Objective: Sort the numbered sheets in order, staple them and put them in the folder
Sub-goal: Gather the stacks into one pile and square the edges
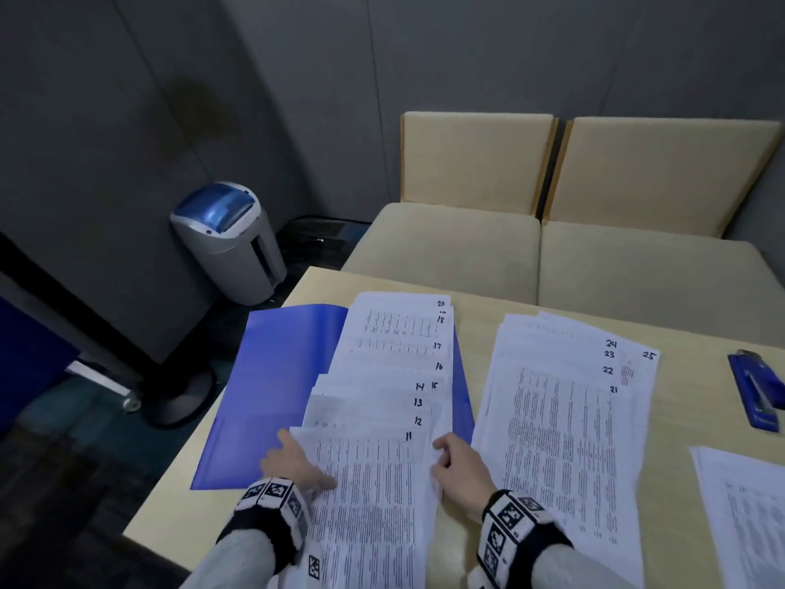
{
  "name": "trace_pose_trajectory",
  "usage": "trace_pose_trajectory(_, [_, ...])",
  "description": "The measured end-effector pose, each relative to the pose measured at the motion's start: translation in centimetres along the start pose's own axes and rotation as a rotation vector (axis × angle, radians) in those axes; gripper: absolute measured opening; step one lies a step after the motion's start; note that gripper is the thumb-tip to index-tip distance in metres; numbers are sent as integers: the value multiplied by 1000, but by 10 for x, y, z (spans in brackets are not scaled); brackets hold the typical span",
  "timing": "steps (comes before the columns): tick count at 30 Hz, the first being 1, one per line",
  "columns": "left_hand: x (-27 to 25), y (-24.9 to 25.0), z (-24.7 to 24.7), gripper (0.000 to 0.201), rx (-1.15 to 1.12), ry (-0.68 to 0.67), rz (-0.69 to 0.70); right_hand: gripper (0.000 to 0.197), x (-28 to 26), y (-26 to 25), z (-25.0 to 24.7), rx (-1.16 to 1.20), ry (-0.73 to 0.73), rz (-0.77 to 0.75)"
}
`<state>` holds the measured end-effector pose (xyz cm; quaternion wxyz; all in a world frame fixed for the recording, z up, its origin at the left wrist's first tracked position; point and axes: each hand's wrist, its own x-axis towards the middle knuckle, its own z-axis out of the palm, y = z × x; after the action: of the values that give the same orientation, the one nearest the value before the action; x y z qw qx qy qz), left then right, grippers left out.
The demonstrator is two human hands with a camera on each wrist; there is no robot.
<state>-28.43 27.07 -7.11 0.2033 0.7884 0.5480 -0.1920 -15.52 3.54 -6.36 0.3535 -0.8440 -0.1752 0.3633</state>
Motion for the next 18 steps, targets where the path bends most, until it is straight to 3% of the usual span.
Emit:
trace_pose_trajectory(4, [6, -1, -2, 82, -37, -5, 18, 20, 9, 0, 2, -18, 39, 58])
trace_pose_trajectory(10, [17, -7, 2, 78, -51, -9, 84, 22, 21, -1, 2, -17, 36, 110])
trace_pose_trajectory(14, [21, -12, 1, 61, -61, 4, 126, 24, 26, -2, 2, -33, 26, 130])
trace_pose_trajectory(18, [25, -11, 6, 40, -172, 43, 149, 28, 32, -6, -9, -37, 127, 165])
